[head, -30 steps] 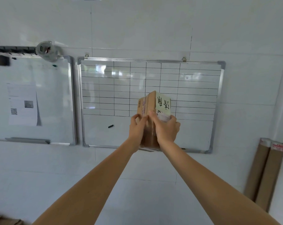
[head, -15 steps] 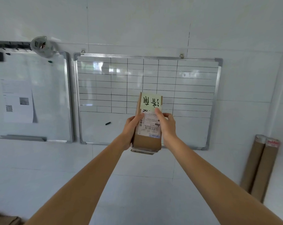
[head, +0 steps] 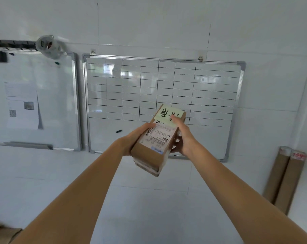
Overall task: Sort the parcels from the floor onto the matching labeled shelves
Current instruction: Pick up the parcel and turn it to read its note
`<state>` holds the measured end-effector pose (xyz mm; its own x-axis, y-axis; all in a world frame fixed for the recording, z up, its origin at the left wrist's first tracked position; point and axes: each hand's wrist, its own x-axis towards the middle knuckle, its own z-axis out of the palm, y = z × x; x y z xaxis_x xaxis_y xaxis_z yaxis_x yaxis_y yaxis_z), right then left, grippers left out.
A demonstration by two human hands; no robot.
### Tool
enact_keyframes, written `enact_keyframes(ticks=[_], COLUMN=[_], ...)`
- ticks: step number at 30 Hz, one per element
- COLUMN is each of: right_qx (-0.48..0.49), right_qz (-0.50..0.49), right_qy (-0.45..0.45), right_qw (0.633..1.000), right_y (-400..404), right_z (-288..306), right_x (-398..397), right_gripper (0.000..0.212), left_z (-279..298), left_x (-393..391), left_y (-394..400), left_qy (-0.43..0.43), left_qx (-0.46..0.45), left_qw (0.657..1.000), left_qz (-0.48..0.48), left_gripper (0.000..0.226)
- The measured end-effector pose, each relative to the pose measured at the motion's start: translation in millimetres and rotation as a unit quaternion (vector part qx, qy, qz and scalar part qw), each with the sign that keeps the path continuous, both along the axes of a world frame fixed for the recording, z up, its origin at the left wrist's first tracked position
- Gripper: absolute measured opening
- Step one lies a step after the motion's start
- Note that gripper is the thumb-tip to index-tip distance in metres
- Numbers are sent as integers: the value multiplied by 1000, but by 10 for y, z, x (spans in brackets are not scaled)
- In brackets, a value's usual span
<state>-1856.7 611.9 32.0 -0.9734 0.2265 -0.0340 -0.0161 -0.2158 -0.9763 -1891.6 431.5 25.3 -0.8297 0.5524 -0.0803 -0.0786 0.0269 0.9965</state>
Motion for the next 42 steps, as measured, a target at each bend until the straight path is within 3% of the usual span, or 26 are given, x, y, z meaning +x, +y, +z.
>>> enact_keyframes(ticks=[6,9,12,14,18,23,25,27,29,35,39,42], right_qx=[-12,-79,-163,-215,-245,-220,-185,-169,-162,-59,-25,-40], right_qz=[-54,-112,-196,-238,-229,-153,-101,-54,-26,3,45,16], right_qy=[13,28,29,40,44,11,19,33,25,-63,-24,6], right_qw=[998,990,967,946,941,964,977,984,986,996,998,999], right_y=[37,78,58,59,-65,44,148,243,292,359,377,291], right_z=[33,8,-30,-87,-134,-172,-192,-222,-235,-214,-241,-244], right_x=[-19,-30,-38,-104,-92,-79,-56,-36,1,44,55,58], right_gripper=[65,74,96,95,90,76,61,29,17,25,29,26], left_z=[-41,-129,-211,-295,-343,-288,-247,-199,-173,-240,-241,-219], left_x=[-4,-42,-73,-108,-66,-73,-106,-130,-147,-174,-151,-141], left_y=[-11,-42,-120,-129,4,-95,-167,-223,-277,-354,-301,-158], left_qy=[-13,-1,-13,-51,-104,-78,-59,-46,-39,-45,-58,-51], left_qx=[-36,-74,-35,22,126,137,101,79,66,62,95,174], left_qw=[999,996,997,995,982,975,980,982,982,983,976,949], left_qz=[23,55,73,82,97,158,163,166,171,164,185,258], left_gripper=[43,80,110,103,62,39,38,38,37,49,48,73])
